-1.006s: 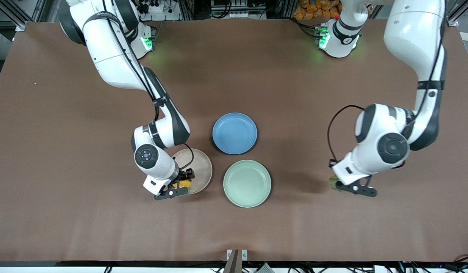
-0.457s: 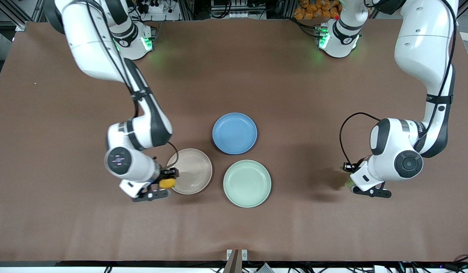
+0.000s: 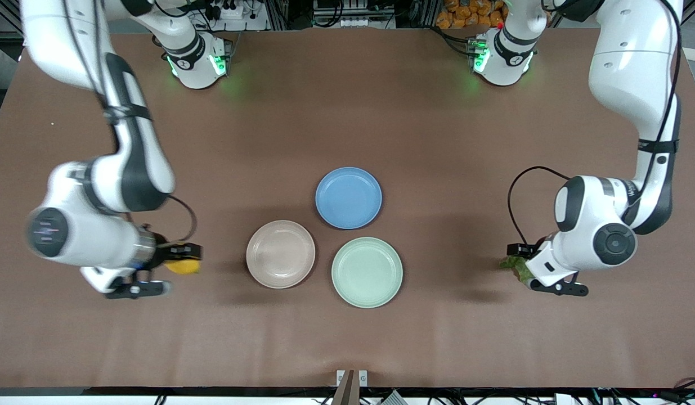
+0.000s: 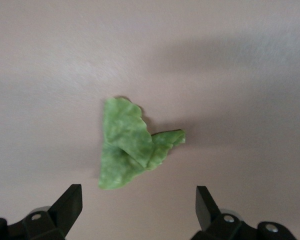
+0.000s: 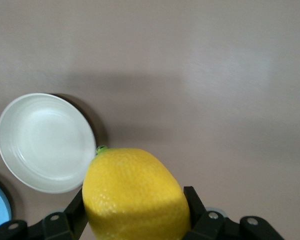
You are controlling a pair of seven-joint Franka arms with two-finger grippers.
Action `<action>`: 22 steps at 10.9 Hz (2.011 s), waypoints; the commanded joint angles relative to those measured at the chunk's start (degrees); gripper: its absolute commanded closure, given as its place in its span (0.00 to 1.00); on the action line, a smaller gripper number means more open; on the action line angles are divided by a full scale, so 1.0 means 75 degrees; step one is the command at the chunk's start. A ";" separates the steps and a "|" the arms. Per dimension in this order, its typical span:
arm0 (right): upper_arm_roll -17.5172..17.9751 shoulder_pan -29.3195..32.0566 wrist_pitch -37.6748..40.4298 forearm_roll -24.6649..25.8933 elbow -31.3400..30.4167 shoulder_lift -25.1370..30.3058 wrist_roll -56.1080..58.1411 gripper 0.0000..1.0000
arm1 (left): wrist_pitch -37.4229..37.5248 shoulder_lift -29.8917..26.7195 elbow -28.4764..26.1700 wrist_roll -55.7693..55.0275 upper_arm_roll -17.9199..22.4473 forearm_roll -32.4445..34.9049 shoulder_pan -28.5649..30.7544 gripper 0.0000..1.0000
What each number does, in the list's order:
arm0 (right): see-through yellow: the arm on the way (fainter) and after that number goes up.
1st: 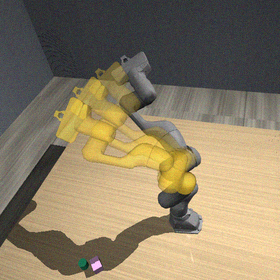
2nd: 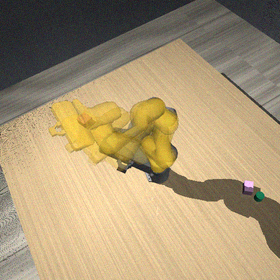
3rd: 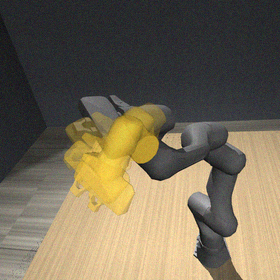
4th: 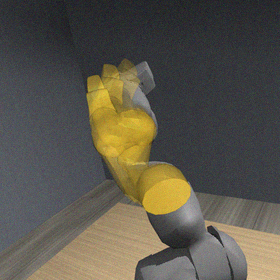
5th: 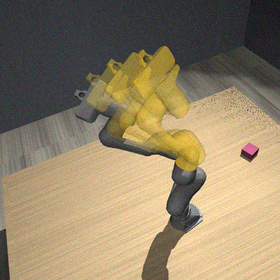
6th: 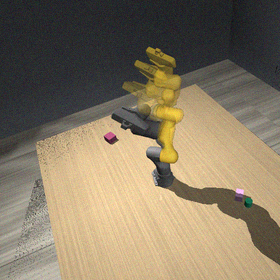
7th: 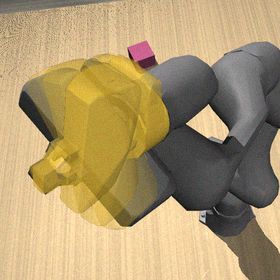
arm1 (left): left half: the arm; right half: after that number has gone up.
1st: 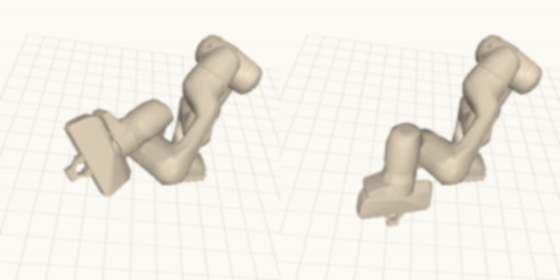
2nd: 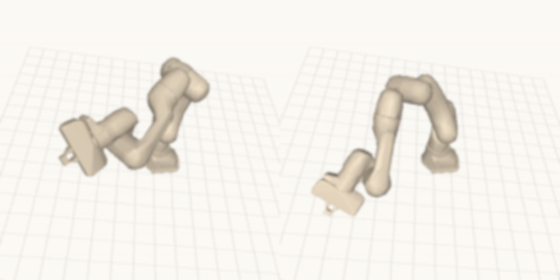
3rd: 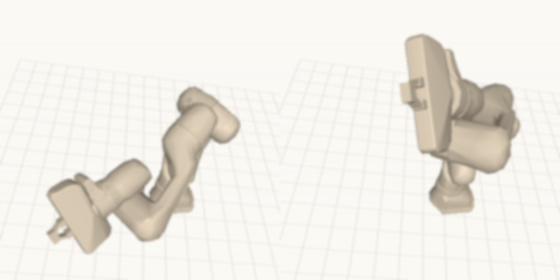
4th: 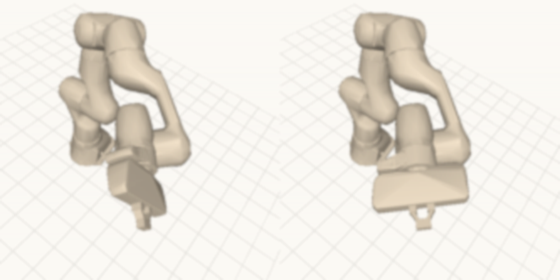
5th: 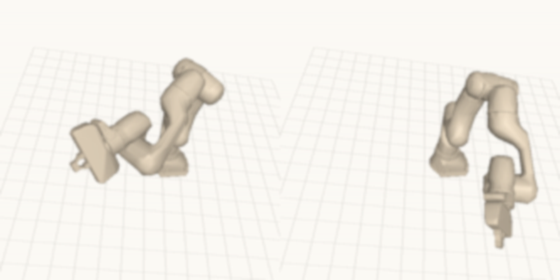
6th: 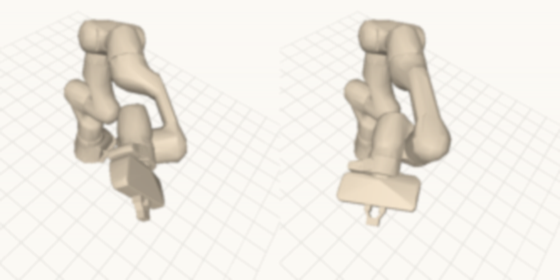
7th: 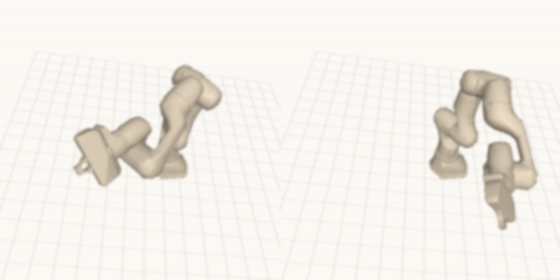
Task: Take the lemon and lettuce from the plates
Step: 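Carry the lettuce away and release it on the table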
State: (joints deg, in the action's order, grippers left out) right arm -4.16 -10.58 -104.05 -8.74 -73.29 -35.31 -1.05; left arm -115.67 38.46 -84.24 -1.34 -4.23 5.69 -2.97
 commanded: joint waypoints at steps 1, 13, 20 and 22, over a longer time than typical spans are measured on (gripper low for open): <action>0.0156 0.0834 0.0652 -0.0148 -0.0307 0.0675 0.0420 0.70 | 0.0689 -0.0999 -0.0041 -0.0043 0.0014 0.0191 -0.0037 0.00; 0.0144 0.2148 -0.0902 0.0321 -0.3808 0.2165 0.1909 0.70 | 0.3291 -0.4553 -0.0053 -0.0804 -0.0022 -0.0770 0.0514 0.00; 0.0144 0.2184 -0.2029 0.0321 -0.4807 0.1510 0.1909 0.70 | 0.3575 -0.4987 -0.0030 -0.0770 -0.0069 -0.0897 0.0514 0.00; 0.0144 0.2184 -0.2332 0.0321 -0.4807 0.1217 0.1909 0.70 | 0.3586 -0.5080 -0.0053 -0.0700 -0.0010 -0.1015 0.0560 0.00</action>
State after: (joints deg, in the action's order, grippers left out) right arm -4.16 4.59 -119.18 -6.99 -109.08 -24.24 12.82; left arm -89.30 2.32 -83.36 -6.42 -4.66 0.21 0.71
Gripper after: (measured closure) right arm 0.203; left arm 0.000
